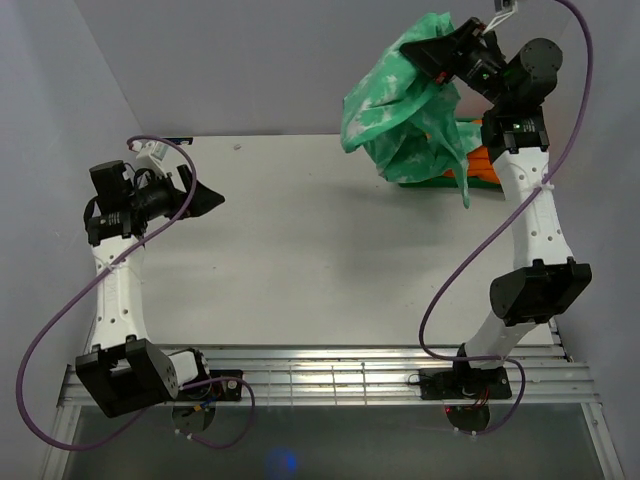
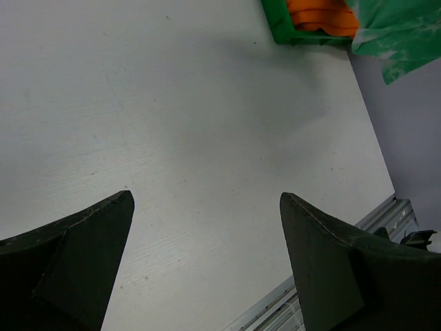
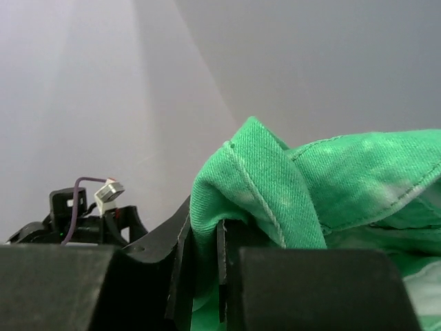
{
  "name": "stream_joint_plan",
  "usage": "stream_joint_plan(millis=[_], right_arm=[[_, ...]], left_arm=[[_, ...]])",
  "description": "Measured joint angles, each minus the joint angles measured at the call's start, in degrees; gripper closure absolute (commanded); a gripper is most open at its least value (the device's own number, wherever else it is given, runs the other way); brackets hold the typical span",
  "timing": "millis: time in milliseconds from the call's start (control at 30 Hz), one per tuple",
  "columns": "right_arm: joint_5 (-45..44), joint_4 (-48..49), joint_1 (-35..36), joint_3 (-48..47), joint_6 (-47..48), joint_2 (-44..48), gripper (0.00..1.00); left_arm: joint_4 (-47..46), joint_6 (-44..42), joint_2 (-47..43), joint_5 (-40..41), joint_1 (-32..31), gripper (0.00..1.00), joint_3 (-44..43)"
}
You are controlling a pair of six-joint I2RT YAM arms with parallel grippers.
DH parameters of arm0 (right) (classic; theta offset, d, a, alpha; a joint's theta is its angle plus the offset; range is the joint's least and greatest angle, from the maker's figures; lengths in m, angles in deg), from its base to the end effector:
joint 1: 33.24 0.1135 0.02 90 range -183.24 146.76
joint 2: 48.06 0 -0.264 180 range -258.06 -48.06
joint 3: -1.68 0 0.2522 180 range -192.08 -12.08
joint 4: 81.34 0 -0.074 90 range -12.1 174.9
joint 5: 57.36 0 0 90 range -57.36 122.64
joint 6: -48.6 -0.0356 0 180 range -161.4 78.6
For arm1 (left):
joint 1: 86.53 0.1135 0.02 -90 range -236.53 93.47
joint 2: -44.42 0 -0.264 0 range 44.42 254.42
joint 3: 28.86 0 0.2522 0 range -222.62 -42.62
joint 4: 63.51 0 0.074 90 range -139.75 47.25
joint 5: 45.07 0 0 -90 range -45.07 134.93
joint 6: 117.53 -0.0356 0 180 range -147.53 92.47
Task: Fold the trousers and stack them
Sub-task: Move the trousers to the center of the board
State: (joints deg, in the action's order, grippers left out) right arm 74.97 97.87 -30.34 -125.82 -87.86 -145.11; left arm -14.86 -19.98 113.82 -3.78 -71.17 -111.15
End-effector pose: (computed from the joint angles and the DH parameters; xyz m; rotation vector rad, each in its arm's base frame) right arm 0.3553 0.0420 0.5530 -0.2627 1.2484 1.1363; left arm 0.2502 0.0410 0.3599 0.0577 2.0672 -0.8396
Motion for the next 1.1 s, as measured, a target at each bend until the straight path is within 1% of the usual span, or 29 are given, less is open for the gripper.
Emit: stream_joint_plan(millis=[100, 200, 300, 400, 433, 500, 600, 733, 833, 900, 967, 1067, 1100], right_arm=[[-1.29, -0.96, 6.12, -1.79, 1.36, -0.02, 0.92], [-3.17, -2.86, 11.52, -5.62, 2.89, -0.42, 0.92], [-4.94, -2.69, 15.61, -8.72, 3.85, -0.42, 0.92], [-6.16, -1.42, 18.51, -8.87, 4.42, 0.31, 0.92], [-6.67, -0.50, 19.15, -6.86, 4.46, 1.20, 0.92], [-7.32, 0.13, 19.65, 0.04, 4.35, 4.52, 0.92], [-8.68, 1.36, 19.47, 16.65, 3.08, 10.51, 0.92], [-9.20, 2.51, 19.15, 39.39, -0.24, 13.29, 0.92], [-9.27, 0.79, 19.21, 51.76, -1.46, 11.78, 0.92], [-9.33, -0.90, 19.37, 57.44, -2.10, 11.37, 0.92], [-9.22, -1.29, 19.50, 59.47, -2.71, 11.52, 0.92], [-9.29, 0.59, 19.74, 59.41, -2.91, 12.41, 0.92], [-9.20, 0.98, 19.78, 59.25, -2.84, 12.79, 0.92]], left_arm=[[-1.09, 0.00, -1.42, -1.97, 0.35, 0.02, 0.02], [-2.69, 0.02, -3.50, -3.15, 0.35, 0.02, 0.15], [-4.55, 0.48, -5.33, -3.76, 0.57, 0.02, 0.31], [-6.34, 1.33, -6.21, -4.35, 1.07, 0.02, 0.70], [-6.86, 1.49, -6.25, -4.52, 1.18, 0.02, 0.83], [-7.32, 1.38, -6.14, -5.11, 1.38, 0.02, 1.29], [-6.86, -1.20, -5.44, -6.14, 1.42, 0.02, 2.01], [-3.78, -10.10, -4.44, -7.13, 1.42, 0.04, 3.91], [0.52, -19.30, -3.74, -8.31, 1.40, 0.04, 5.46], [2.67, -25.94, -4.26, -9.44, 1.29, 0.02, 7.32], [3.41, -30.64, -6.05, -9.92, 0.33, 0.02, 10.16], [2.25, -36.06, -11.19, -9.11, -4.94, 0.02, 15.91], [1.51, -37.42, -12.79, -8.31, -7.72, 0.02, 17.68]])
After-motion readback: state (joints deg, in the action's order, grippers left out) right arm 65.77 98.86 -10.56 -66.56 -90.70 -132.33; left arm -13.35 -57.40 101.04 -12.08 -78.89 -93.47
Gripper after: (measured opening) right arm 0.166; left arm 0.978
